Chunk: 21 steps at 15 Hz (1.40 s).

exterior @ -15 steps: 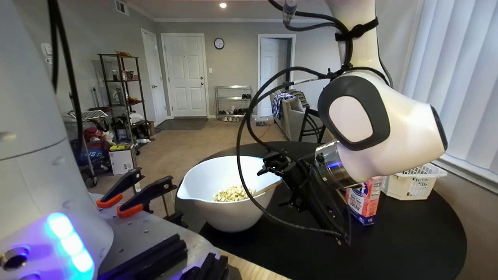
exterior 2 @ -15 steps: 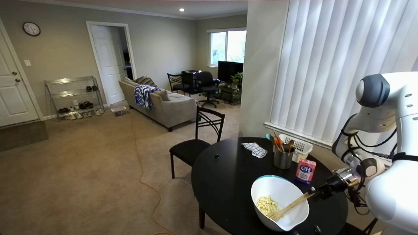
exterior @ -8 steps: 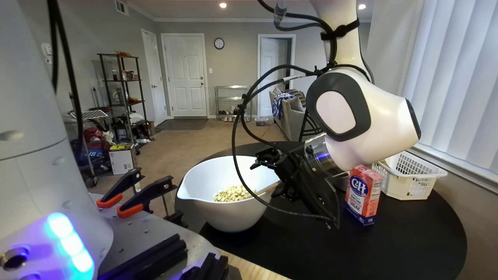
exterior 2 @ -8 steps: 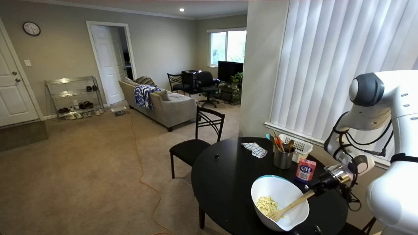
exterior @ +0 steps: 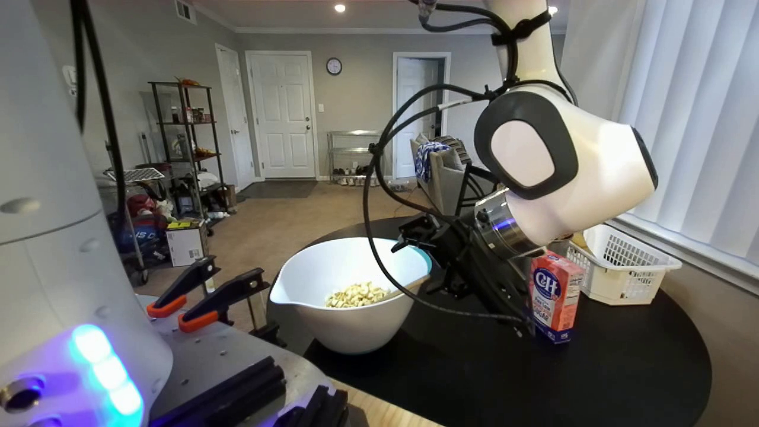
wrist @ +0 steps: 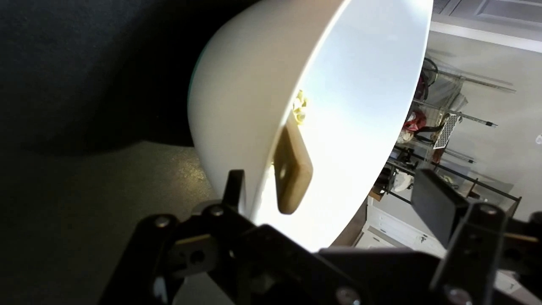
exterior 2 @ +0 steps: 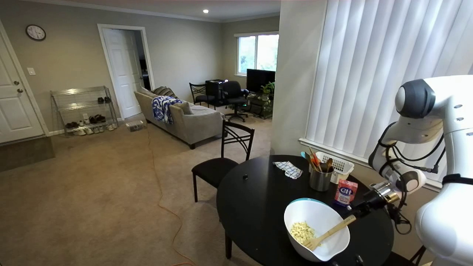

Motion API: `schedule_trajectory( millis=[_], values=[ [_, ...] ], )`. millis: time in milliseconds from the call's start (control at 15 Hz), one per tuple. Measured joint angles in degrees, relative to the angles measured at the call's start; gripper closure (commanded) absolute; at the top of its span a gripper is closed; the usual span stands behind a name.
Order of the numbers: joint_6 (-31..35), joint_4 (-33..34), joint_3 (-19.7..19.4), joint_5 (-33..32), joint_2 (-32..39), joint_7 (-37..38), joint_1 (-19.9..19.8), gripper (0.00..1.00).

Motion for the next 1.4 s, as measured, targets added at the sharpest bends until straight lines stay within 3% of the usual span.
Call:
schedule_trajectory(
  millis=[733, 1400],
  values=[
    [0.1, -2.4, -3.1, -0.8, -1.3, 1.1, 1.4, 0.0],
    [0.9, -4.4, -3.2, -0.8, -4.3, 8.0, 3.2, 0.0]
  ],
)
